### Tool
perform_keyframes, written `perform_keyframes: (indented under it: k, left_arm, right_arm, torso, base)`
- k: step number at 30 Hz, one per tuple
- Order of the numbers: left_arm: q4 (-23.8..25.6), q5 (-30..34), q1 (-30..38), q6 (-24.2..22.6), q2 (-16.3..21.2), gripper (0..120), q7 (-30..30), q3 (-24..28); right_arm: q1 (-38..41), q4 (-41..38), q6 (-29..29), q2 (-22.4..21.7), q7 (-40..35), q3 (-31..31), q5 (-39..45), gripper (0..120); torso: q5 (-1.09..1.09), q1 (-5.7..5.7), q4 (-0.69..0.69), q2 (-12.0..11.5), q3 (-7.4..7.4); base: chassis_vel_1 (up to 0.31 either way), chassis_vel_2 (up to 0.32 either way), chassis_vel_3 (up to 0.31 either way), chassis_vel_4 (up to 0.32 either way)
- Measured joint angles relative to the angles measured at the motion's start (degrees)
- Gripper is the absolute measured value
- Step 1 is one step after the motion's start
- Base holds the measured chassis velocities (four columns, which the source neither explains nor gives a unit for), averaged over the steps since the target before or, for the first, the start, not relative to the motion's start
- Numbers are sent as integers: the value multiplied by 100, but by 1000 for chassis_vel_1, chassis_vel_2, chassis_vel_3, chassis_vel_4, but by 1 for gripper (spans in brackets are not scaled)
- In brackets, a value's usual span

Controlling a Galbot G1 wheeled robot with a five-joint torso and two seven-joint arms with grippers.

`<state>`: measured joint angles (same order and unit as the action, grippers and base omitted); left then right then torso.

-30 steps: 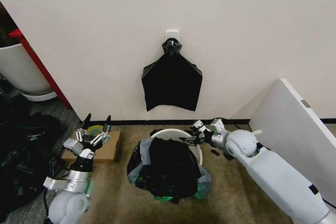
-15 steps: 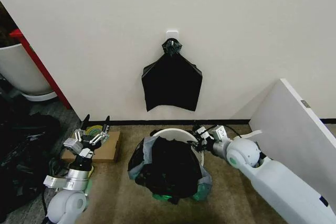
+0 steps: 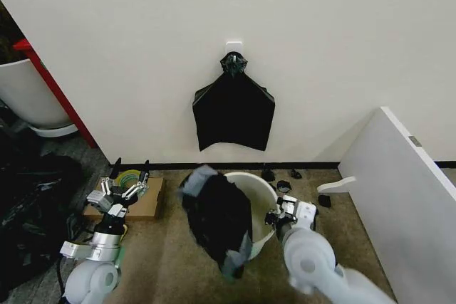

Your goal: Place the garbage bag over the trash bin.

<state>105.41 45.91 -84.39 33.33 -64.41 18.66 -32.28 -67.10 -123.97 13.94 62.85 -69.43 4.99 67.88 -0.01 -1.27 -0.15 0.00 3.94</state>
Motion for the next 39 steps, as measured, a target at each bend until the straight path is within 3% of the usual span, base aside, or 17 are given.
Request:
perform_keyframes:
  k: [5, 14, 25, 29, 32, 36, 39]
  left_arm:
    - [48, -14, -34, -1, -3, 100, -9, -9]
    - [113, -34, -105, 1, -26, 100, -12, -34]
    - [147, -110, -179, 38, -105, 100, -12, -34]
    - [148, -156, -185, 39, -123, 100, -20, -33]
    - [148, -206, -183, 38, -140, 100, -51, -20]
    - [134, -291, -162, 24, -178, 100, -147, 1]
    - [133, -305, -166, 22, -182, 100, -168, 1]
  right_arm:
    - [-503, 92, -541, 545, -274, -162, -573, 0]
    - [-809, 15, -589, 826, -621, -149, -884, 1]
    - [-1089, -955, -466, 680, -655, -494, -847, 43]
    - [-1195, -1314, -583, 417, 132, -542, -1722, 59]
    - [-1223, -1497, -604, 225, 772, -534, -1925, 69]
    - [-1290, -1900, 115, -325, 2176, -418, -1675, 85]
    - [-1199, -1768, 405, -434, 2510, -241, -2092, 91]
  torso:
    - [2, 0, 0, 0, 0]
    - [1, 0, 1, 0, 0]
    - [3, 0, 1, 0, 0]
    - [2, 0, 0, 0, 0]
    - [3, 0, 1, 0, 0]
    - [1, 0, 0, 0, 0]
    - [3, 0, 1, 0, 0]
  base:
    - [0, 0, 0, 0]
    - [0, 0, 0, 0]
    - [0, 0, 0, 0]
    - [0, 0, 0, 0]
    - [0, 0, 0, 0]
    - [0, 0, 0, 0]
    - [0, 0, 0, 0]
